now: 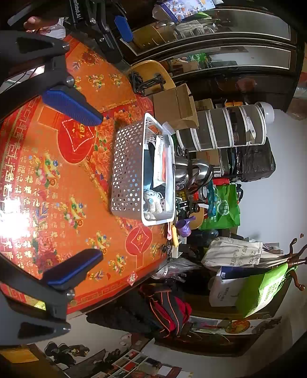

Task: Organize soft objects

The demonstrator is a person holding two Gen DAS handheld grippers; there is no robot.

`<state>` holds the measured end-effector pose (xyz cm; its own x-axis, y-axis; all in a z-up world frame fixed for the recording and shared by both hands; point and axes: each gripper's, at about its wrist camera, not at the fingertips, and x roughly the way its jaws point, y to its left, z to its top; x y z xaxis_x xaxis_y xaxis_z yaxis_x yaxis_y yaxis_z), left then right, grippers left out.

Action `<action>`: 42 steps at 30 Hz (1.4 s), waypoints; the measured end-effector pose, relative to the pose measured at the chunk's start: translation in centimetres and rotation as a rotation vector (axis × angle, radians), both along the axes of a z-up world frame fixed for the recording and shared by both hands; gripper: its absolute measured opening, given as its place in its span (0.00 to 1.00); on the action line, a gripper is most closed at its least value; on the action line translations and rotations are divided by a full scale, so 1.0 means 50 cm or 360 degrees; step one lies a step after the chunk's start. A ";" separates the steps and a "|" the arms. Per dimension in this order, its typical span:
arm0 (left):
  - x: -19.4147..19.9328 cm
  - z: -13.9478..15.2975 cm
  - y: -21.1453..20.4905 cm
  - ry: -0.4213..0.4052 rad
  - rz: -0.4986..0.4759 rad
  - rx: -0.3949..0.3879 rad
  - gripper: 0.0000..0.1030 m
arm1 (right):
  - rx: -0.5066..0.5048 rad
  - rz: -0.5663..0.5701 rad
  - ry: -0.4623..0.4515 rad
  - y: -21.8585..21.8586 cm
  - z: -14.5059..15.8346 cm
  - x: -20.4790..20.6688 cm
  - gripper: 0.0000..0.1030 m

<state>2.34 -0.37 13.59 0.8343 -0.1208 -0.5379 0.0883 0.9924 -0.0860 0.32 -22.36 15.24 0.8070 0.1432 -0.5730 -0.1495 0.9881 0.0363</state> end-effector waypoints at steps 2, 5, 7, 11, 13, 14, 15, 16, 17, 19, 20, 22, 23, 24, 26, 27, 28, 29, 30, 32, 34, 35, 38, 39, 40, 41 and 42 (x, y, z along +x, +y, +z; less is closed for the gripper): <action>0.000 -0.001 -0.001 0.0002 -0.0001 -0.0002 1.00 | -0.0004 0.0000 -0.0003 0.000 0.000 0.000 1.00; 0.001 -0.002 0.000 0.0003 0.0002 0.0000 1.00 | -0.0006 -0.0001 -0.0002 0.000 -0.001 0.000 1.00; 0.001 -0.004 0.000 0.0004 -0.0001 -0.0002 1.00 | -0.0006 -0.0002 0.0000 -0.001 -0.001 0.000 1.00; 0.001 -0.004 -0.002 0.0007 -0.0002 0.0004 1.00 | -0.0008 -0.0002 0.0001 -0.001 -0.001 0.000 1.00; 0.002 -0.005 -0.002 0.0008 -0.0002 0.0003 1.00 | -0.0010 -0.0003 0.0004 -0.002 -0.003 0.001 1.00; 0.001 -0.004 -0.002 0.0008 -0.0004 -0.0001 1.00 | -0.0012 -0.0002 0.0006 -0.002 -0.005 0.000 1.00; 0.002 -0.006 0.000 0.0008 -0.0004 -0.0002 1.00 | -0.0013 -0.0002 0.0007 -0.003 -0.005 0.000 1.00; 0.002 -0.006 0.000 0.0009 -0.0003 -0.0001 1.00 | -0.0013 -0.0002 0.0006 -0.003 -0.005 0.000 1.00; 0.002 -0.005 0.000 0.0009 -0.0005 -0.0001 1.00 | -0.0013 -0.0002 0.0007 -0.003 -0.005 0.000 1.00; 0.003 -0.007 0.000 0.0013 -0.0006 -0.0001 1.00 | -0.0013 -0.0001 0.0004 -0.003 -0.005 0.000 1.00; 0.003 -0.009 0.000 0.0014 -0.0006 -0.0001 1.00 | -0.0015 -0.0002 0.0005 -0.002 -0.005 0.001 1.00; 0.003 -0.012 0.000 0.0015 -0.0003 0.0004 1.00 | -0.0018 -0.0004 0.0009 -0.003 -0.007 0.001 1.00; 0.004 -0.013 0.000 0.0017 0.0001 0.0006 1.00 | -0.0019 -0.0005 0.0010 -0.003 -0.008 0.001 1.00; 0.004 -0.015 0.001 0.0018 0.0003 0.0007 1.00 | -0.0019 -0.0005 0.0011 -0.004 -0.009 0.001 1.00; 0.006 -0.018 0.002 0.0024 -0.0001 0.0002 1.00 | -0.0019 -0.0004 0.0009 -0.004 -0.009 0.001 1.00; 0.008 -0.018 0.003 0.0025 -0.0002 0.0001 1.00 | -0.0018 -0.0005 0.0009 -0.005 -0.010 0.001 1.00; 0.009 -0.020 0.003 0.0027 -0.0002 0.0003 1.00 | -0.0019 -0.0004 0.0011 -0.004 -0.009 0.001 1.00; 0.009 -0.021 0.004 0.0027 -0.0001 0.0006 1.00 | -0.0019 -0.0004 0.0011 -0.004 -0.009 0.001 1.00; 0.009 -0.021 0.004 0.0026 -0.0001 0.0005 1.00 | -0.0019 -0.0005 0.0011 -0.004 -0.009 0.001 1.00; 0.010 -0.022 0.004 0.0031 -0.0003 0.0003 1.00 | -0.0019 -0.0005 0.0012 -0.004 -0.010 0.001 1.00; 0.011 -0.025 0.004 0.0034 -0.0006 0.0005 1.00 | -0.0020 -0.0004 0.0012 -0.004 -0.010 0.001 1.00; 0.012 -0.026 0.005 0.0036 -0.0006 0.0006 1.00 | -0.0021 -0.0003 0.0013 -0.004 -0.011 0.001 1.00; 0.012 -0.027 0.003 0.0038 -0.0004 0.0008 1.00 | -0.0022 -0.0004 0.0013 -0.004 -0.011 0.001 1.00; 0.012 -0.026 0.003 0.0037 -0.0006 0.0007 1.00 | -0.0021 -0.0004 0.0014 -0.005 -0.011 0.001 1.00; 0.011 -0.027 0.004 0.0037 -0.0007 0.0008 1.00 | -0.0020 -0.0005 0.0015 -0.005 -0.012 0.001 1.00; 0.012 -0.028 0.005 0.0036 -0.0009 0.0006 1.00 | -0.0020 -0.0004 0.0013 -0.004 -0.011 0.001 1.00; 0.012 -0.026 0.002 0.0037 -0.0006 0.0003 1.00 | -0.0021 -0.0004 0.0012 -0.004 -0.010 0.001 1.00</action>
